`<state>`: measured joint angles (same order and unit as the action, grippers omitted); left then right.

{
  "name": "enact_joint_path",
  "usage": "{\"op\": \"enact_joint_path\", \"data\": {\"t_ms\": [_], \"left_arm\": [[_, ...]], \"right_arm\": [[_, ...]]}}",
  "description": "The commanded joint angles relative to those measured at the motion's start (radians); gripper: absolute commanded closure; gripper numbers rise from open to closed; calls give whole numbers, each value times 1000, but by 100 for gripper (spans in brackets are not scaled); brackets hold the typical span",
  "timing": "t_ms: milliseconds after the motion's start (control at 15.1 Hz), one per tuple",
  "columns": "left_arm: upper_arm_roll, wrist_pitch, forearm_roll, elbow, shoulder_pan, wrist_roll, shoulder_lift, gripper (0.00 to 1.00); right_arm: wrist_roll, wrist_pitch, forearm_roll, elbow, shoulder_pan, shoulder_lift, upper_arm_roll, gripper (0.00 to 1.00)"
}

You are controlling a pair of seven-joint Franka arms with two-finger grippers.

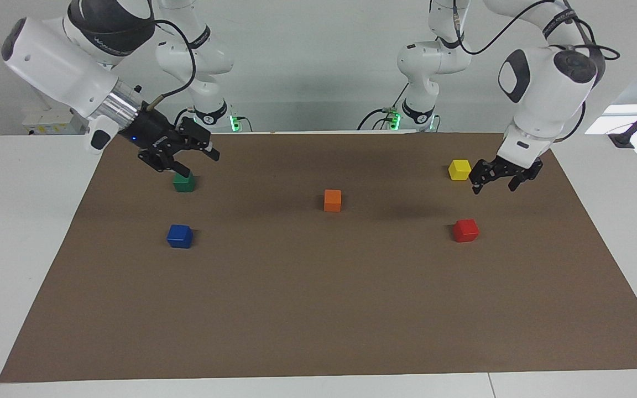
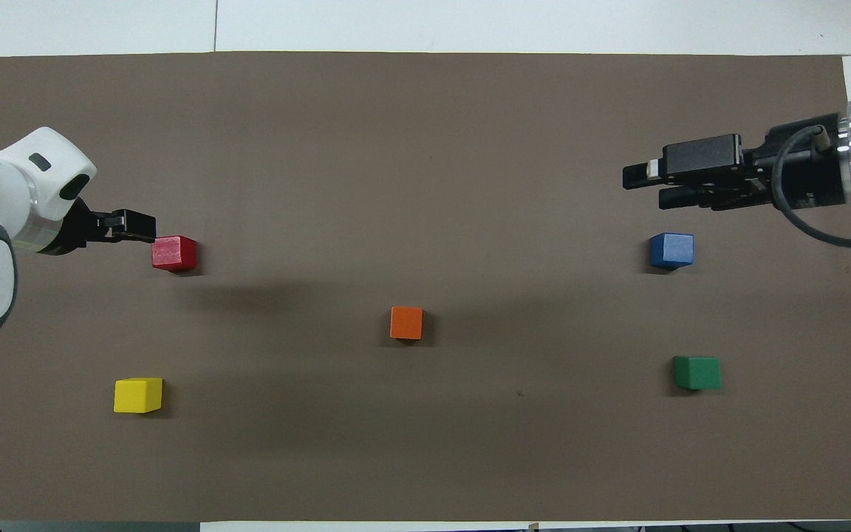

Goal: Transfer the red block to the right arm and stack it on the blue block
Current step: 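Grasp the red block with the left gripper while the right gripper advances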

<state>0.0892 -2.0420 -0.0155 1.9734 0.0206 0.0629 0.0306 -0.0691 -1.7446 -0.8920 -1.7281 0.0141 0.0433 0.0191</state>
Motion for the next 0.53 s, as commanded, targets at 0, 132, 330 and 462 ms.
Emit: {"op": "enact_joint_path", "data": {"t_ms": [0,132,330,462], "left_arm": [[1,-85,0,35,7,9,46,0],[1,-122,2,39,7,11,100,0],[-3,-193,2,111,12,12,109,0],[-3,-205,2,111,13,9,133,0]], "right_arm": [[-40,-30,-271,-103,-26,0,8,0],[-95,-35,-450,-165,-77,3,7,0],[-206,-29,-618,-223,-108,48,7,0],[-291,15,-709,-231,-112,110,8,0]]}}
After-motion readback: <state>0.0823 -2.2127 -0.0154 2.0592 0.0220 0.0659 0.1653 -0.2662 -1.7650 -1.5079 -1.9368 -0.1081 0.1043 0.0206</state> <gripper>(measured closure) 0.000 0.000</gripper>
